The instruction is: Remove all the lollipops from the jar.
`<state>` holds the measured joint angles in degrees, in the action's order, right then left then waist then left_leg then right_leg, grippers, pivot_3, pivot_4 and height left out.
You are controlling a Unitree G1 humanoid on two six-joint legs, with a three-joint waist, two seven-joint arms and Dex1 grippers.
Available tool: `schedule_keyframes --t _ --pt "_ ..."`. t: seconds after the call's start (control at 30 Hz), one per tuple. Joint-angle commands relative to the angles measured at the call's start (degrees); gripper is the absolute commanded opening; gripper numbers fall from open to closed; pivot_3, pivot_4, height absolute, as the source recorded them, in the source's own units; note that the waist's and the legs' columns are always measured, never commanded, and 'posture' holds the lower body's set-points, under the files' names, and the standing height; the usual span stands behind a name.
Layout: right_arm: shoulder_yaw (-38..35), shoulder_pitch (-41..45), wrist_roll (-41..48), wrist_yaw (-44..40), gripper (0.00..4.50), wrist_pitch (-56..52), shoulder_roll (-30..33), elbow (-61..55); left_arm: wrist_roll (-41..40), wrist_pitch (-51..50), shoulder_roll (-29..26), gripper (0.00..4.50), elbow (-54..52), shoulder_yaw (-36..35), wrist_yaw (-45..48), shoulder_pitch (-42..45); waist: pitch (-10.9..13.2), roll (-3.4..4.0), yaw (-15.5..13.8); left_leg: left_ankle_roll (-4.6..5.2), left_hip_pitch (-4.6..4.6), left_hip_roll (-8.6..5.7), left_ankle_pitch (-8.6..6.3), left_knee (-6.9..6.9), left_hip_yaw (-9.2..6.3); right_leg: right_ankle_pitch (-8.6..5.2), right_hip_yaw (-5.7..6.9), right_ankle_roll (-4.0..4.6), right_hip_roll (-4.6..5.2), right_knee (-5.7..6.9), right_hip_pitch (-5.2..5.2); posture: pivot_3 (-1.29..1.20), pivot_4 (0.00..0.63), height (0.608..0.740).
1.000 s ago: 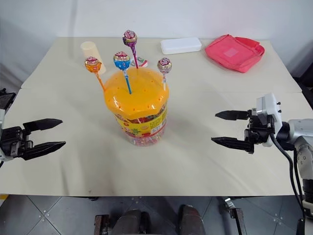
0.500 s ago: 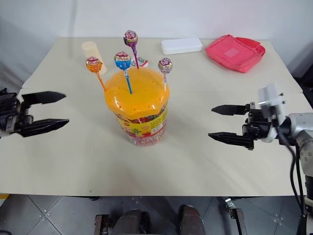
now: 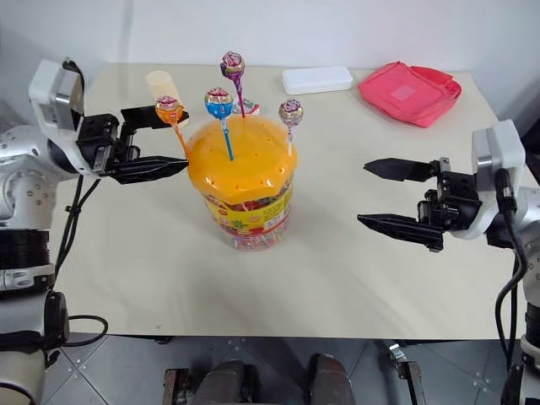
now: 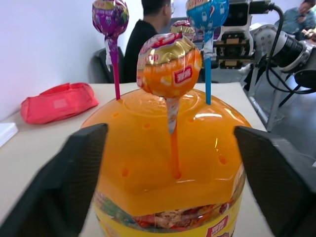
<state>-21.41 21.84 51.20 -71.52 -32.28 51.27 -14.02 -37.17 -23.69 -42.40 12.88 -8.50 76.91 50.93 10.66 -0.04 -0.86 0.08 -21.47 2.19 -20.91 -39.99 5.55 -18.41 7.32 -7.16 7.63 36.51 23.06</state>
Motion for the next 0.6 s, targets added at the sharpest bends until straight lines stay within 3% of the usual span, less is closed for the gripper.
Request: schedule_keyframes --t 0.03,0.33,0.37,0.6 --pt "-3.1 -0.5 1.2 1.5 4.5 1.1 0.1 -2.6 -0.7 0.5 -0.7 2.91 -0.6 -1.2 1.8 1.7 0.0 0.0 0.0 0.0 0.0 0.0 0.0 -0.01 0.0 0.0 0.0 0.0 0.01 0.0 0.0 0.0 0.15 0.74" --pt "-2.2 1.5 2.6 1.3 4.5 1.4 -0.5 -2.4 -1.2 -1.7 -0.2 0.23 -0.8 -1.8 0.0 4.1 0.0 0.0 -0.5 0.02 -0.02 -0.01 -0.01 -0.06 -0.02 0.0 0.0 -0.01 0.02 0.02 -0.01 0.0 0.15 0.74" --pt "-1.9 2.1 2.7 0.5 4.5 1.6 -0.6 -1.9 -1.4 -2.1 -0.2 0.07 -0.8 -2.2 -0.7 4.6 0.0 0.0 -0.5 0.03 -0.02 -0.01 -0.02 -0.07 -0.04 0.01 0.0 -0.01 0.02 0.02 -0.01 0.0 0.15 0.74" --pt "0.5 6.8 3.2 -1.6 4.5 1.8 -1.9 1.4 -2.1 -5.1 -2.6 0.07 -3.5 -6.9 -8.4 7.9 0.0 -0.01 -0.3 0.05 -0.02 -0.01 -0.03 -0.08 -0.07 0.01 0.0 -0.02 0.02 0.02 -0.02 0.0 0.15 0.74"
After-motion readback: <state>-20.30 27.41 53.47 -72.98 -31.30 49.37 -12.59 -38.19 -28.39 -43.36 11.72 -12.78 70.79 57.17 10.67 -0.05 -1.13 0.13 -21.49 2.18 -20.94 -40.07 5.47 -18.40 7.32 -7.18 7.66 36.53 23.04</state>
